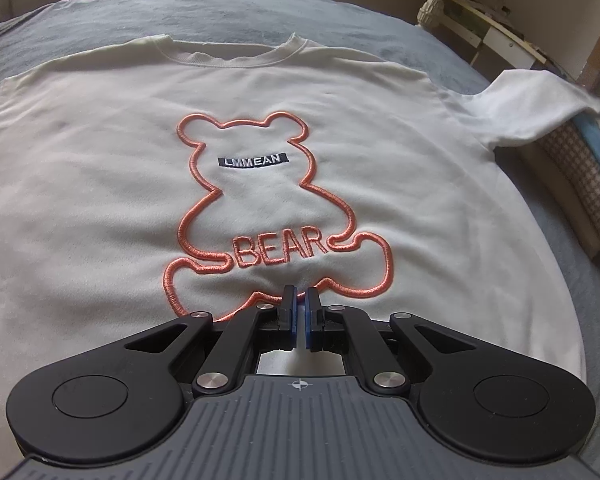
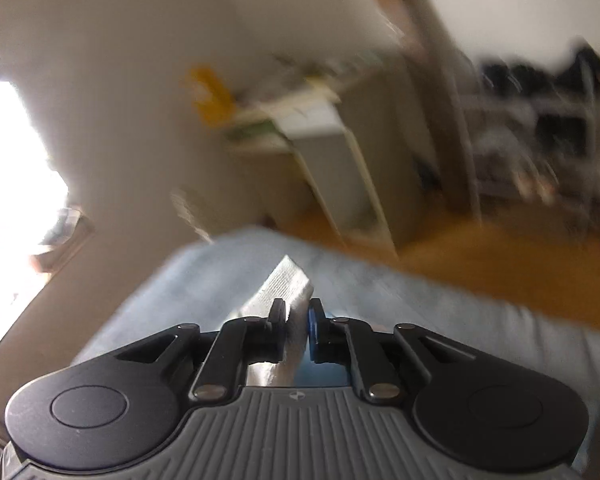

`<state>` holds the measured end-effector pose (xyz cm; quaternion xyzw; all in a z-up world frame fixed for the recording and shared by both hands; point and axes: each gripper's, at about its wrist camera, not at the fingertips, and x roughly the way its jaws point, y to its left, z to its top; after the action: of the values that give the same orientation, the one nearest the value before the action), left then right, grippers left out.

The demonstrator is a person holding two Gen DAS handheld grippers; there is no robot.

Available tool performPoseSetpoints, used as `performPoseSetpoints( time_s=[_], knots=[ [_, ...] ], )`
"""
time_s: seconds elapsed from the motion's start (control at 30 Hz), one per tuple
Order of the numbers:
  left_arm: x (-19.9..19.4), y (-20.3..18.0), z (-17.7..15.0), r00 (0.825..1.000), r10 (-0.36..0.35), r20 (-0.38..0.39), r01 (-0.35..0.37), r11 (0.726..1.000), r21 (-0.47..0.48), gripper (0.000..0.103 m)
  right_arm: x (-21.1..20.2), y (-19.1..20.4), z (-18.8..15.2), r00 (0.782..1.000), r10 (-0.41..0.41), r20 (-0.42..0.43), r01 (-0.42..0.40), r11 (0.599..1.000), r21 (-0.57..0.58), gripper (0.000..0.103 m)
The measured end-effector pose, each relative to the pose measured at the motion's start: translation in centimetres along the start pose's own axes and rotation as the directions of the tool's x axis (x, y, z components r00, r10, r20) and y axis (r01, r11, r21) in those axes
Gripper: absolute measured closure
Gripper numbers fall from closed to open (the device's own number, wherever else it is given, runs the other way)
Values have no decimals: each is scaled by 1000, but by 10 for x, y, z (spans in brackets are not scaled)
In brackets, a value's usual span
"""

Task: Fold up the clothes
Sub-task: 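Pull the sleeve out past the shirt side with the right gripper and release, then move the right gripper to the shoulder beside the sweatshirt collar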

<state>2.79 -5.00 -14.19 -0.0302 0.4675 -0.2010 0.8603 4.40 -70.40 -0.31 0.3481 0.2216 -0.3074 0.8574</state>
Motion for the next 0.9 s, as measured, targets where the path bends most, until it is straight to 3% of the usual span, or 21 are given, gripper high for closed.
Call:
performPoseSetpoints(
  time_s=[0.1,0.17,0.27,0.37,0.43,0.53,0.63,0.73,0.8,0.9],
  knots=[
    [-1,1,0,1000,-3,-1,3,1000,-2,101,3,-32,-6,997,-71,-8,72,994,88,83],
    [-1,1,0,1000,-4,-1,4,1000,-3,101,-9,-41,-8,997,-68,33,64,990,123,83],
    [-1,1,1,1000,-7,-2,7,1000,-3,101,-44,-32,-19,992,52,118,-65,992,111,83],
    [-1,1,2,1000,-13,0,13,1000,-8,100,-81,6,-36,965,224,135,-223,975,-24,83],
    [-1,1,3,1000,-17,2,17,1000,-13,100,-100,43,-57,941,333,63,-322,935,-148,82],
    [-2,2,4,1000,-24,8,24,999,-24,98,-99,105,-105,895,408,-177,-444,849,-286,77],
    [-4,2,3,999,-31,10,31,999,-32,98,-73,158,-170,851,331,-408,-487,788,-377,77],
    [-6,4,3,999,-37,12,37,999,-36,97,-36,194,-237,822,203,-532,-480,750,-455,77],
    [-8,5,3,999,-37,17,37,999,-39,97,-15,214,-271,823,148,-548,-462,736,-495,78],
    [-7,8,4,999,-41,27,42,998,-43,97,24,232,-287,851,130,-508,-427,735,-527,78]
  ],
)
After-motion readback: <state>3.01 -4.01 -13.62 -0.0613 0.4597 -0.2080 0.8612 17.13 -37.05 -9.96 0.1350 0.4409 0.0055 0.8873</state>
